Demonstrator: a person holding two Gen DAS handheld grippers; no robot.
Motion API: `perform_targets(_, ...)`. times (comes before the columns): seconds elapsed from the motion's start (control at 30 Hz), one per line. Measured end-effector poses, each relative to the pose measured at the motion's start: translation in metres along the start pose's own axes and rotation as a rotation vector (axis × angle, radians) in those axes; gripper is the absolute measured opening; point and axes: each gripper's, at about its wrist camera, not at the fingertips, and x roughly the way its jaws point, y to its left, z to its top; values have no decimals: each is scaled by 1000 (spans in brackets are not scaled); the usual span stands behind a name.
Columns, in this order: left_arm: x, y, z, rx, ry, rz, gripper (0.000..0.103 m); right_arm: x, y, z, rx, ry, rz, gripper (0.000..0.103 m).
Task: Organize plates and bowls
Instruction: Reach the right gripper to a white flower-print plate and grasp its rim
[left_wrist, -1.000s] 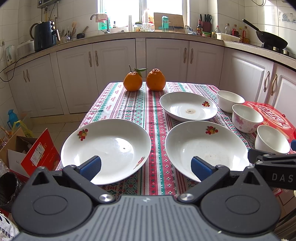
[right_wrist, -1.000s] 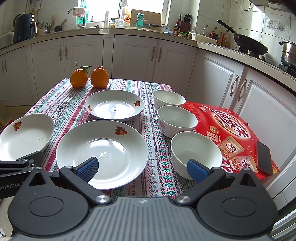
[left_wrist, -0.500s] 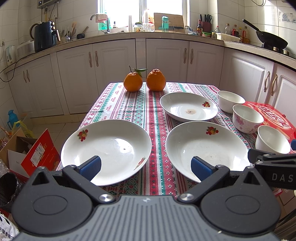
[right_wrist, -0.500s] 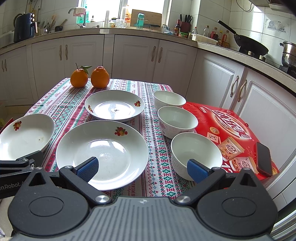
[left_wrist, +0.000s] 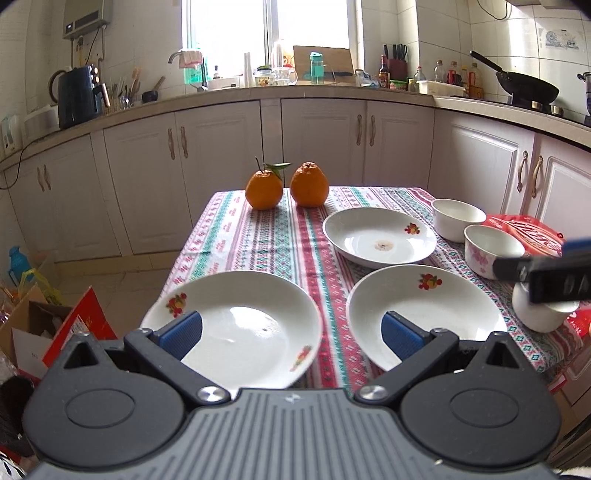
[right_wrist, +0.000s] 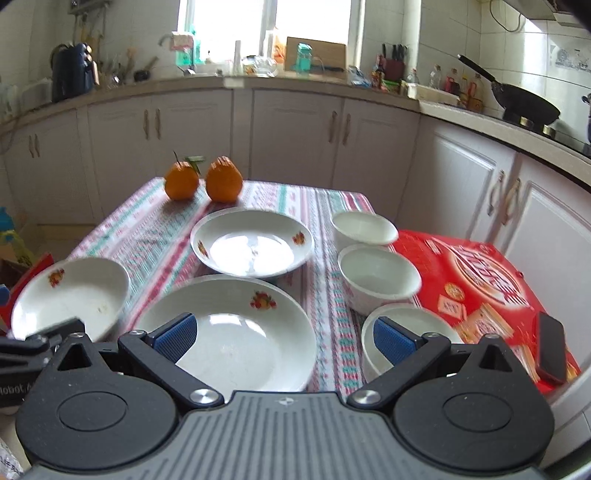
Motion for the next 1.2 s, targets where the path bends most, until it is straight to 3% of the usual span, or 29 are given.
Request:
perform_targets(0.17, 2, 30, -7, 38, 33, 18, 102, 7, -8, 21, 10, -47, 199, 103)
perform_targets(0.27, 6, 46, -20, 48, 82, 18, 102, 17, -2, 28, -12, -39, 243, 103)
perform_targets(0.57, 34, 65, -48, 26, 215, -34, 102, 50, 19, 28, -59, 41, 274, 103)
perform_targets(1.07, 75, 86, -49, 13, 287, -87, 103, 97, 54, 40, -128, 130, 310, 103)
perform_targets(1.2, 75, 88, -51, 28, 270, -111, 103, 111, 69, 47, -165, 151, 352, 103)
